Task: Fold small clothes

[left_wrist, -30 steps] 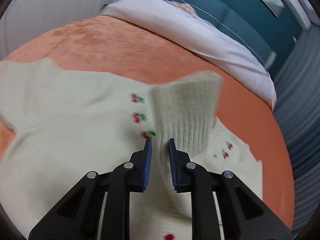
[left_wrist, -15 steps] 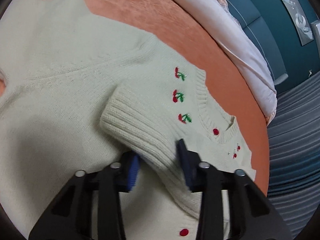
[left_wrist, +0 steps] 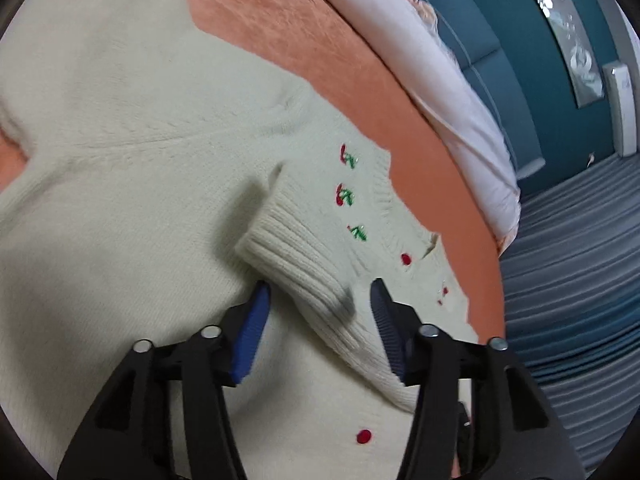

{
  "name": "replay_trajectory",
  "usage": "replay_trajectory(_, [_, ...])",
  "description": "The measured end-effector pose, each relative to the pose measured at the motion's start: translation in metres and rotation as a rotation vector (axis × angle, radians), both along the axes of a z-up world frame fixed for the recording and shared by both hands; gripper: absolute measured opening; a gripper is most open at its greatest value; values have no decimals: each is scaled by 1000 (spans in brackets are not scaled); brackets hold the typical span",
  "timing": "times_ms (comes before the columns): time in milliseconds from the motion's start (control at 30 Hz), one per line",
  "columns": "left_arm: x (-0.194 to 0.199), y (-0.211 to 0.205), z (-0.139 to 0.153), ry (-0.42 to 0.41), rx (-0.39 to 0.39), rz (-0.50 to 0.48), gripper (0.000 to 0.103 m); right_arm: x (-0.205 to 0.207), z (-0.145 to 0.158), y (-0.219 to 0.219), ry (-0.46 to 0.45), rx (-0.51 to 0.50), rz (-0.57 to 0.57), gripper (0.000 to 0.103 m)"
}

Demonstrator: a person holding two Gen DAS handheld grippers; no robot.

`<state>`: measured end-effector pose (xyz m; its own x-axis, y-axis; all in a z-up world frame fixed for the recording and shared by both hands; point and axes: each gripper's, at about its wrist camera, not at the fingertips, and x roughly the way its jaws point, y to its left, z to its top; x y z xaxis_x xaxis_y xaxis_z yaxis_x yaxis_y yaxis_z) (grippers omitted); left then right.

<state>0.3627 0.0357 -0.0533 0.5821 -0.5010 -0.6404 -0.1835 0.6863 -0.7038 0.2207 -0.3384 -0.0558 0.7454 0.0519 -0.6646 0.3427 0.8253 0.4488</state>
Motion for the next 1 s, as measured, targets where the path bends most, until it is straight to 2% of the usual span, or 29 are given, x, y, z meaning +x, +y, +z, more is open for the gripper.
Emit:
replay_trajectory(67, [-10,12,1,-22,-6,54,66,-7,-11,-5,2,52,3,13])
replay_trajectory(100, [-9,16,-3,-15,1,69,67,-9,-11,-10,-14,85,0,13])
replay_trajectory(200, [7,22,-9,-15,-12,85,66,-14,-15,-18,-31,123,0,13])
replay_trajectory(300, [26,16,9,-106,26,62,64,-15,-19,-17,-39,125,1,13])
replay_trajectory(333, [35,11,14,-105,30,30,54,-16,-19,-17,-40,122,0,13])
replay_trajectory(367, [42,7,21,-102,36,4,39,-14,-19,-15,-40,118,0,13])
replay_trajectory(400, [48,7,31,-135,11,-19,25,-13,-19,-13,-40,114,-1,13])
replay_trajectory(433, [51,7,45,-176,-28,-43,23,-10,-19,-10,-42,110,-1,13])
replay_trajectory(467, [53,8,60,-217,-48,-47,24,-10,-19,-10,-43,107,-1,13])
replay_trajectory(500, [54,10,71,-242,-26,-31,26,-10,-20,-9,-44,107,-1,13])
replay_trajectory(567, [57,13,74,-192,100,17,55,-10,-20,-9,-48,111,-2,13])
replay_trajectory(667, [42,20,56,-119,157,-16,56,-10,-22,-10,-53,121,-2,14])
replay_trajectory(733, [20,22,40,-94,186,-38,62,-10,-22,-11,-55,125,-2,14])
replay_trajectory(800, [3,21,21,-54,179,-53,65,-10,-23,-12,-57,127,-1,14])
replay_trajectory(900, [6,10,-7,5,155,-71,65,-10,-23,-12,-56,124,-1,14])
replay_trajectory(933, [10,6,-9,-5,156,-63,58,-10,-23,-12,-55,123,-1,14])
replay_trajectory(967, [16,3,-5,-25,143,-72,33,-9,-23,-11,-54,121,-2,14])
replay_trajectory(1000, [23,1,2,-38,96,-96,21,-9,-22,-11,-53,118,-2,14])
